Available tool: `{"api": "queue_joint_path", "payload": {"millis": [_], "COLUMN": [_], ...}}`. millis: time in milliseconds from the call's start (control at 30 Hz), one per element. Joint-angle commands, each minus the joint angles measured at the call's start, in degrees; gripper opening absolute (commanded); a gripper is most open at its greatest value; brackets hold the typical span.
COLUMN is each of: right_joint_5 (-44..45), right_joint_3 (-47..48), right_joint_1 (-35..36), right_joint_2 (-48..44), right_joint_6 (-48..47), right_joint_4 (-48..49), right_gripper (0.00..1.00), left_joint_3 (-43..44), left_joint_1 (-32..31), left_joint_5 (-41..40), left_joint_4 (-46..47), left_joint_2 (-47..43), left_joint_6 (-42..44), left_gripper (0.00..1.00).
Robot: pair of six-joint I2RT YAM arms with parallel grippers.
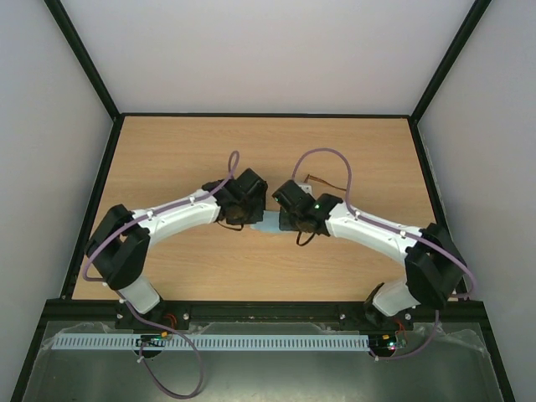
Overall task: Organize the sunglasses
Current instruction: Place the glasses cleaning cloth in the sunglasses case.
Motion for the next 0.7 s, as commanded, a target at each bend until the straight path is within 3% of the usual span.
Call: {"api": "queue_joint_path", "payload": {"millis": [0,667], "right_joint_5": [-3.01,-9.69], "right_joint_3": [5.68,28.98], "right_joint_1": [-2.59,-8.23], "right_joint_2": [3.9,25.67], "right_joint_6": [-5.45,-14.97], "right_joint_4": [1.31,3.1], "right_gripper": [0.01,0.01], "left_joint_3": [-0.71,7.9], "left_joint_1": [3.4,17.53], "left_joint_5": [0.54,1.92], "left_joint_4": [-2.43,-2.44], "left_joint_2": [-2.17,3.37], "left_joint_6": [2.8,10.6], "left_gripper": [0.02,0.02]}}
